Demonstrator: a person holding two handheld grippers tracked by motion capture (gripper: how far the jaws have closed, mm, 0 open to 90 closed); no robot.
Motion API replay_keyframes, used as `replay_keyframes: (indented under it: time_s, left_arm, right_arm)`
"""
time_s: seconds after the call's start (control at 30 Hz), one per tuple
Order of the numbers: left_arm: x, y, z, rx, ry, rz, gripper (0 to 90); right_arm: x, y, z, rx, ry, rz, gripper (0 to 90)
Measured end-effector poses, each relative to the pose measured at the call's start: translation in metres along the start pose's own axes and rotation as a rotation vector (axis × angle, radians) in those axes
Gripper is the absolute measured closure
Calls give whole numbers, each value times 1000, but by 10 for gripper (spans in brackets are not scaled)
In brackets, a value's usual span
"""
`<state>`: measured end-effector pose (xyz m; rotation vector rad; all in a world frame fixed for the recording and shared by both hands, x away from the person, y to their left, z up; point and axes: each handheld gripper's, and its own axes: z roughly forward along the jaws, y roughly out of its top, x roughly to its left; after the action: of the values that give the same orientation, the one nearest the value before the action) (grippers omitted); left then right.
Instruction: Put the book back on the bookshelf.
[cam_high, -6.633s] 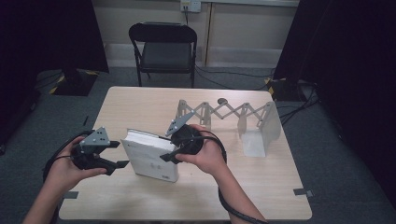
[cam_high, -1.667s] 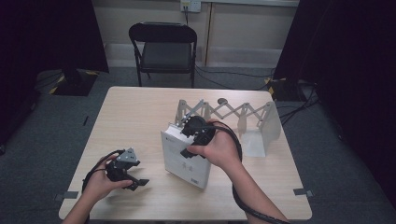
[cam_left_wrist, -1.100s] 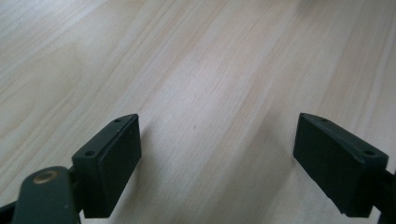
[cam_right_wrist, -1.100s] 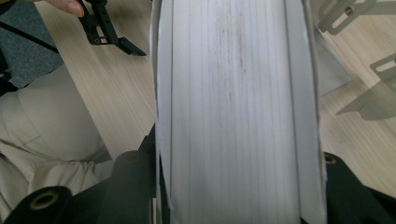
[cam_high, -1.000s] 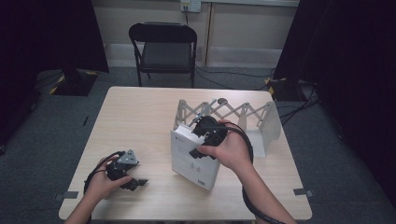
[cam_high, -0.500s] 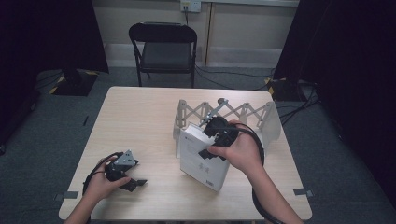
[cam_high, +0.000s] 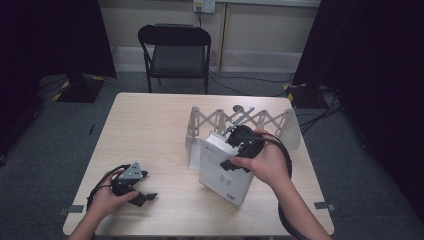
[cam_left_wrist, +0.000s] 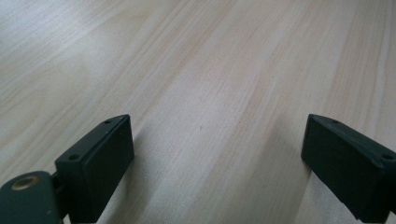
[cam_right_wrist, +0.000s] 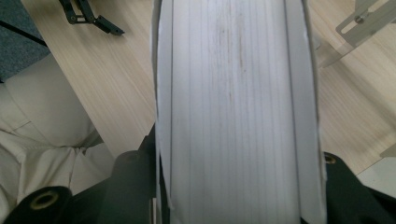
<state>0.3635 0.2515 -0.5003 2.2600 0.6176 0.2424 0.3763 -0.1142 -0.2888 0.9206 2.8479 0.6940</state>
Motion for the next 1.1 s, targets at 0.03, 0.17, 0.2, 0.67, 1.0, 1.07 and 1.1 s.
replay_keyframes:
  time_s: [0.03,0.17,0.2,0.67,1.0,1.07,1.1]
  left_arm:
    - [0,0,0,-6,-3,-4,85]
    - [-1,0,2,5,-12,15,24]
    - [-1,0,2,13,-13,16,24]
    - [-3,1,4,15,-5,9,0]
    - [-3,1,4,14,-4,8,0]
    - [-3,1,4,14,-4,8,0]
    - [-3,1,4,12,-5,8,0]
  right_arm:
    - [0,0,0,0,0,0,537]
    - [-3,-6,-2,1,0,5,537]
    - [-3,-7,-3,2,-2,8,537]
    - [-15,-26,-13,0,-18,52,537]
    - [-19,-34,-21,10,-40,69,537]
    - [-20,-37,-23,6,-41,79,537]
    - [-21,-38,-23,6,-41,82,537]
